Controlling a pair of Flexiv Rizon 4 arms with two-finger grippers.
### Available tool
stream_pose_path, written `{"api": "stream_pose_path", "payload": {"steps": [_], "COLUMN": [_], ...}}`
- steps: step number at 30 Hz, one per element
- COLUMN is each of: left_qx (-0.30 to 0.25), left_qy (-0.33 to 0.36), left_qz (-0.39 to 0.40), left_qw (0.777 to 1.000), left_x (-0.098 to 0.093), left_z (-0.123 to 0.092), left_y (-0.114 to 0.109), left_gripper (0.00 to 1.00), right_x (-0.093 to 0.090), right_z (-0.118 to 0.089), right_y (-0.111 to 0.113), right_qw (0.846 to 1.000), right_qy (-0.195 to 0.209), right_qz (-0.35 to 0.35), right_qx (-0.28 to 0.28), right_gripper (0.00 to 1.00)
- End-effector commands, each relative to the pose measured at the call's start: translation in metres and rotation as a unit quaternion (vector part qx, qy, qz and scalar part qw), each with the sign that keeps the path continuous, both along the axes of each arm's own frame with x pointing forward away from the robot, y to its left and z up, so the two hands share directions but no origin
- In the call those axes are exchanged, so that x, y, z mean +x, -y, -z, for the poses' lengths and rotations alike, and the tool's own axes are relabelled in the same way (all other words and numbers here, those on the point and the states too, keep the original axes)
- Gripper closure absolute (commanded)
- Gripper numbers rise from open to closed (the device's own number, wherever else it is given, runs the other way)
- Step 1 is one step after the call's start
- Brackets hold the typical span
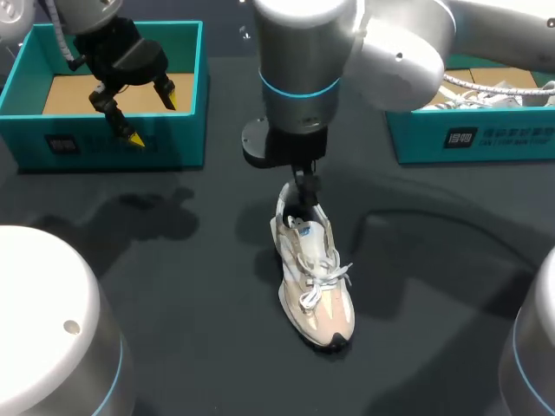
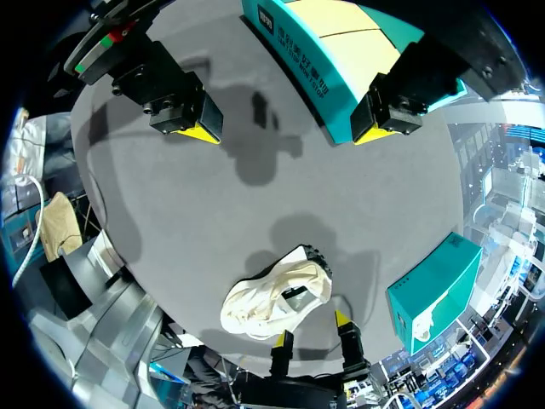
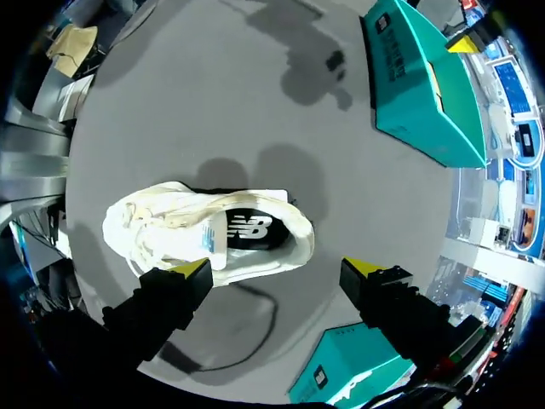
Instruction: Take the shoe out of the shoebox, open the shoe tongue, remove and reinsert the insole, then place the shoe into the shoebox
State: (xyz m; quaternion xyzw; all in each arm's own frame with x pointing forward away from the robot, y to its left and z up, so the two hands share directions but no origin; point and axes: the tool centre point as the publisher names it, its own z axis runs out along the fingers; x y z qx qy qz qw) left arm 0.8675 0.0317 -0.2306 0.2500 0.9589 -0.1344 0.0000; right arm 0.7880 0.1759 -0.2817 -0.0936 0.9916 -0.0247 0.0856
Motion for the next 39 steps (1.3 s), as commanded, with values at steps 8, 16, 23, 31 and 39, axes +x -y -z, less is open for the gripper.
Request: {"api": "stream_pose_path", "payload": {"steps": [8, 16, 23, 31, 39], "left_qx": [0.001, 0.001, 0.001, 0.001, 0.001], "left_qy": [0.000, 0.000, 0.000, 0.000, 0.000], "left_qz": [0.000, 0.000, 0.000, 0.000, 0.000], "left_qw": [1.000, 1.000, 1.000, 1.000, 1.000], "left_x": [0.000, 0.000, 0.000, 0.000, 0.000], "left_z": [0.000, 0.000, 0.000, 0.000, 0.000], "left_y": [0.000, 0.000, 0.000, 0.000, 0.000], "left_gripper": [0.00, 0.00, 0.00, 0.00, 0.00], "right_x": [0.023, 0.040, 0.048, 0.053, 0.057], "right_z": [0.038, 0.055, 0.069, 0.086, 0.100], "right_y": [-0.004, -0.007, -0.014, -0.016, -0.014], "right_qw": [0.997, 0.997, 0.997, 0.997, 0.998], "right_qy": [0.004, -0.006, -0.014, -0.022, -0.026], "right_qz": [-0.079, -0.077, -0.073, -0.062, -0.054], "right_qx": [0.012, 0.022, 0.027, 0.027, 0.029], "right_gripper": [0.00, 0.10, 0.20, 0.29, 0.36]}}
